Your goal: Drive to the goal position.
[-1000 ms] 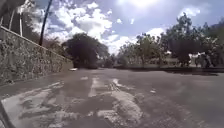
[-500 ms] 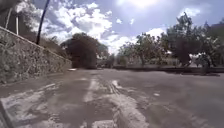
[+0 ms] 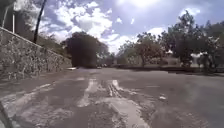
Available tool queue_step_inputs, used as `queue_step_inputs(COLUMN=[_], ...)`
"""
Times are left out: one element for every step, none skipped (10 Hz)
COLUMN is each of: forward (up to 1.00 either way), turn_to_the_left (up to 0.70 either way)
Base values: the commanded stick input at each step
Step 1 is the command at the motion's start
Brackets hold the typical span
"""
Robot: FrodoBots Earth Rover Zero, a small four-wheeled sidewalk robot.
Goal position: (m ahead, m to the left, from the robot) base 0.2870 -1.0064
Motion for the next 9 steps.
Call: queue_step_inputs(forward=[0.5,0.5,0.5,0.5,0.5,0.5,0.5,0.5,0.5], turn_to_the_left=[0.0,0.0,0.0,0.0,0.0,0.0,0.0,0.0,0.0])
